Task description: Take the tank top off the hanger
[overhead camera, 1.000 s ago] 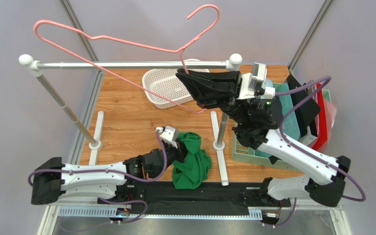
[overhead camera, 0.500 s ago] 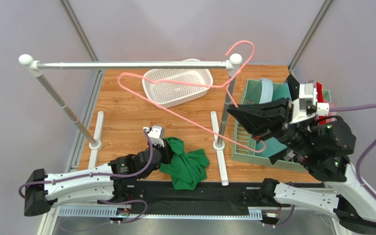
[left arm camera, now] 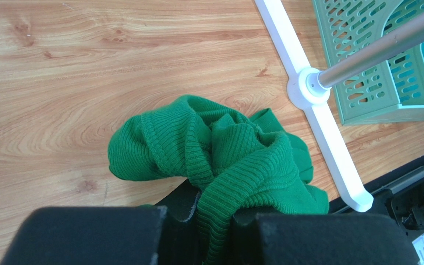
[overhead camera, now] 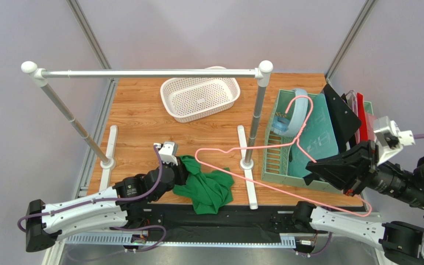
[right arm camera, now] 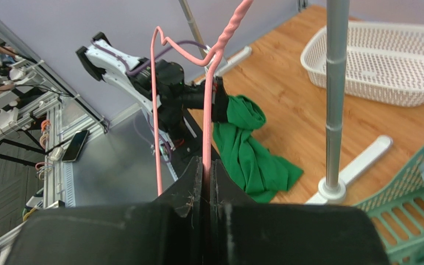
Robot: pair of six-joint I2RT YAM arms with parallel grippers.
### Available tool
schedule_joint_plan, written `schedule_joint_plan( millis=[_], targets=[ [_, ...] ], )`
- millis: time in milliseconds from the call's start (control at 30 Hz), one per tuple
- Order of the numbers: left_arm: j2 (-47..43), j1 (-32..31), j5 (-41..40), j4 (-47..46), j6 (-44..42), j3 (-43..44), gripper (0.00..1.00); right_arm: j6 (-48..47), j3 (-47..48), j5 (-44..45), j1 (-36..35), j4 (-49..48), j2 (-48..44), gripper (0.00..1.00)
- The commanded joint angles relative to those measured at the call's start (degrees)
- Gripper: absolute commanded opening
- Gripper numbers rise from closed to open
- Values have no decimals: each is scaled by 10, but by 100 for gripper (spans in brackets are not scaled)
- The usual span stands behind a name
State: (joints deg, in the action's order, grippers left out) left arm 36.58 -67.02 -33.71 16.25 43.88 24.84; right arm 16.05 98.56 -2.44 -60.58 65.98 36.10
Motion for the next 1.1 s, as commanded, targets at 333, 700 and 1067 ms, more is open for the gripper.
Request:
schedule_joint_plan(
  millis=[333,700,1067],
  targets=[
    [14,6,-8,51,41,42,0,168,62,64,0,-14,170,0],
    [38,15,-2,45,32,56,0,225,25,-90,-1,-250,153,0],
    [55,18,9,34,49,55,0,282,4,127,0,-308,168,0]
  ],
)
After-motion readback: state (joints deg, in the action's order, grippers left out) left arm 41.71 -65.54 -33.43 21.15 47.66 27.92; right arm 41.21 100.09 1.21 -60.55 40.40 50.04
